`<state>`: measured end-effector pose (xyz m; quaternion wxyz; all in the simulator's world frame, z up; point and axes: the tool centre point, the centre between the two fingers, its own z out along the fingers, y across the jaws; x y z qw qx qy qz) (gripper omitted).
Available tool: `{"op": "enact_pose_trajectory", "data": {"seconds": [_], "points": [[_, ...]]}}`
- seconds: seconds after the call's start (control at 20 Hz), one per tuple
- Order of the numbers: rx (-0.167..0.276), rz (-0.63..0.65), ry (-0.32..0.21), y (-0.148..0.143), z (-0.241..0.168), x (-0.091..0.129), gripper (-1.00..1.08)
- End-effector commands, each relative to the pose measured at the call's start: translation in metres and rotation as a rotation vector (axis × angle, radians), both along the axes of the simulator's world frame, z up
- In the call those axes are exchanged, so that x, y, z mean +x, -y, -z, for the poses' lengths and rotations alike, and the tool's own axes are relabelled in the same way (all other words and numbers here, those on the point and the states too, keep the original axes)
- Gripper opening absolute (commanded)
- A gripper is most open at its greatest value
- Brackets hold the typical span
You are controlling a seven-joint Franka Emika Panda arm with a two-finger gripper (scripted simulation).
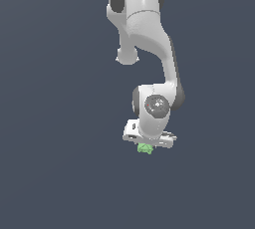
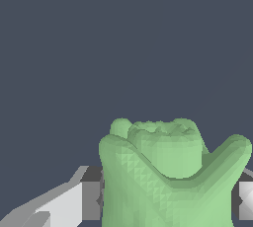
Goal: Pick up the object and move it to a goal position.
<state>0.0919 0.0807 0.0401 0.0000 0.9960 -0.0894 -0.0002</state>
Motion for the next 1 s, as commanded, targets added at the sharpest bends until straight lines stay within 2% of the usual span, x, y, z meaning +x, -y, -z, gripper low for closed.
{"op": "enact_pose_trajectory", "data": {"seconds": [0.0, 0.5, 0.95], "points": [[0.000, 0.000, 0.000, 0.000, 0.000, 0.000, -1.00], [0.000, 0.000, 0.000, 0.009, -0.010, -0.007, -1.00], [0.000, 0.000, 0.000, 0.038, -0.042, -0.033, -1.00]]}}
